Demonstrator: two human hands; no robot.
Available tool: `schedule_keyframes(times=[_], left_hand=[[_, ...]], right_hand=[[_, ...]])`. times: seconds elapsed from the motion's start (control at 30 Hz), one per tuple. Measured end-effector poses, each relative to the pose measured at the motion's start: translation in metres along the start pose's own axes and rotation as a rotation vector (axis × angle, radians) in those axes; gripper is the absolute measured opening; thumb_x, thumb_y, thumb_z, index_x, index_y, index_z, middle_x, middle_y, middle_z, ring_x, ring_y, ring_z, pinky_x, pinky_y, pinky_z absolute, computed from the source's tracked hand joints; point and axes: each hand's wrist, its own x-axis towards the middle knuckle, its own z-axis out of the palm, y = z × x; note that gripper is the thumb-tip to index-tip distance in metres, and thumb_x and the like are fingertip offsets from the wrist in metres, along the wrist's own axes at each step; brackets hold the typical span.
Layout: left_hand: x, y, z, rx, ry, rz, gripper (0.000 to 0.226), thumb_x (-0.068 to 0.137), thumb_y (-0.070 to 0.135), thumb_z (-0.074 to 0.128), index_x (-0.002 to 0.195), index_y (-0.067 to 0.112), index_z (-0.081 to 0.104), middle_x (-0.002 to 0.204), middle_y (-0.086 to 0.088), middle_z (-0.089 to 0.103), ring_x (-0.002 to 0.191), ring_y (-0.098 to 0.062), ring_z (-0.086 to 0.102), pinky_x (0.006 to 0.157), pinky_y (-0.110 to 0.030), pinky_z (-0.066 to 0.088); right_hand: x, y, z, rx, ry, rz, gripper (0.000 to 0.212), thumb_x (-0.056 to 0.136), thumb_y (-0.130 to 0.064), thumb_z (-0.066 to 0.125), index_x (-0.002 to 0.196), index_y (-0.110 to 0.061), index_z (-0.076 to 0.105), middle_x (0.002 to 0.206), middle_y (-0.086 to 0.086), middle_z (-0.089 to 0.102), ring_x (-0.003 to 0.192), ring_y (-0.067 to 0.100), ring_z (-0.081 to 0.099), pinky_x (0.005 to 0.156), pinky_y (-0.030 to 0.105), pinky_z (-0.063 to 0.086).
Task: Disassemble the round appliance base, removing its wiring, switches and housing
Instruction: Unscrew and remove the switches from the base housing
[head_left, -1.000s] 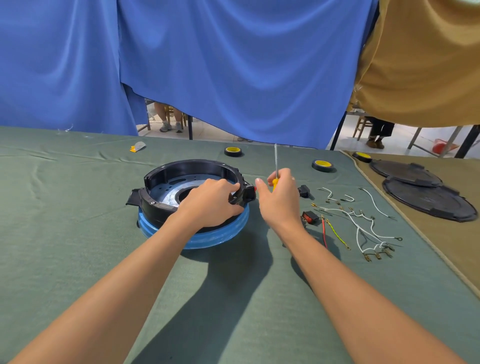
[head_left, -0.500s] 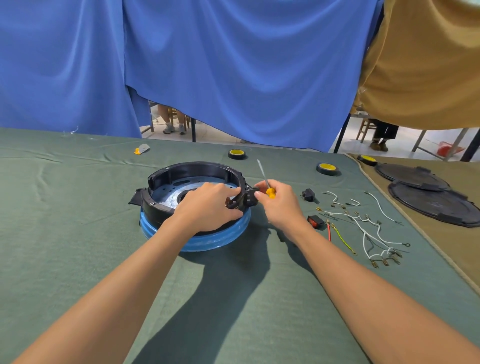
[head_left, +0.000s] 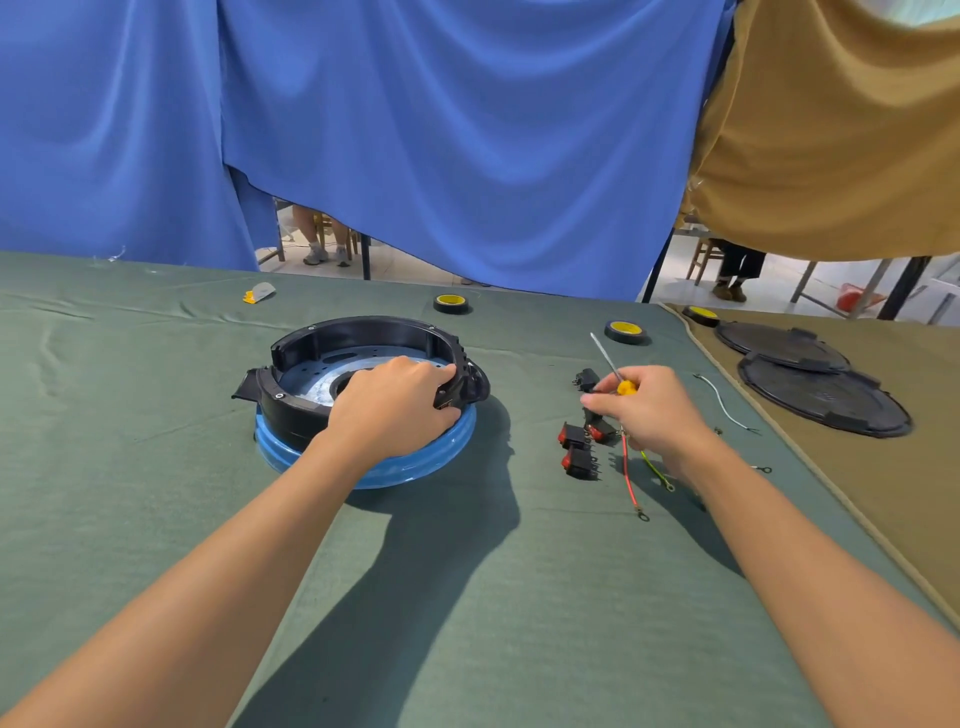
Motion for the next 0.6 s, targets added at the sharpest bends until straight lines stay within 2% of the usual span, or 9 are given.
schedule_keyframes(times=[0.03,0.1,0.2,0.4,0.5,0.6], left_hand=[[0.0,0.0,0.0,0.003,0.002,0.003,0.021,0.09,0.043,0.053,0.102,0.027,0.058,0.088,0.002,0.063,0.076,-0.025,0.058,0.057,-0.034,0.046],[0.0,0.0,0.0,0.008,0.008,0.01,0.022,0.09,0.043,0.053,0.104,0.027,0.058,0.088,0.002,0.063,0.076,-0.024,0.058,0.057,-0.035,0.049],[0.0,0.0,0.001,0.008,0.013,0.018,0.023,0.091,0.042,0.053,0.106,0.027,0.058,0.089,0.003,0.063,0.075,-0.022,0.058,0.058,-0.035,0.051],[-0.001,0.0,0.001,0.025,0.023,0.033,0.024,0.092,0.042,0.051,0.108,0.026,0.057,0.09,0.002,0.064,0.076,-0.023,0.059,0.059,-0.036,0.051],[-0.001,0.0,0.001,0.026,0.024,0.033,0.025,0.092,0.043,0.051,0.108,0.025,0.057,0.091,0.002,0.064,0.077,-0.024,0.059,0.062,-0.038,0.053],[0.0,0.0,0.002,0.032,0.03,0.035,0.024,0.092,0.043,0.05,0.107,0.025,0.057,0.09,0.002,0.063,0.077,-0.025,0.059,0.06,-0.037,0.05]], right_hand=[[-0.003,0.002,-0.002,-0.052,-0.007,0.008,0.015,0.078,-0.022,0.079,0.076,-0.012,0.068,0.053,-0.005,0.054,0.051,0.012,0.047,0.05,0.024,0.033],[-0.007,0.005,-0.004,-0.174,0.0,0.012,0.014,0.076,-0.025,0.08,0.074,-0.016,0.069,0.068,0.001,0.064,0.07,0.018,0.055,0.057,0.027,0.036],[-0.011,0.008,0.0,-0.327,-0.018,0.009,0.016,0.077,-0.026,0.078,0.069,-0.021,0.065,0.081,0.005,0.065,0.091,0.025,0.054,0.067,0.028,0.036],[-0.01,0.016,0.007,-0.535,-0.072,-0.008,0.012,0.08,-0.021,0.073,0.073,-0.018,0.064,0.083,0.009,0.063,0.09,0.024,0.046,0.068,0.031,0.038],[-0.008,0.018,0.006,-0.574,-0.115,-0.017,0.013,0.086,-0.026,0.069,0.082,-0.013,0.069,0.084,0.009,0.065,0.09,0.028,0.052,0.07,0.033,0.043],[-0.008,0.021,0.006,-0.574,-0.149,-0.007,0.013,0.09,-0.027,0.065,0.091,-0.016,0.072,0.091,0.008,0.067,0.09,0.026,0.056,0.073,0.031,0.044]])
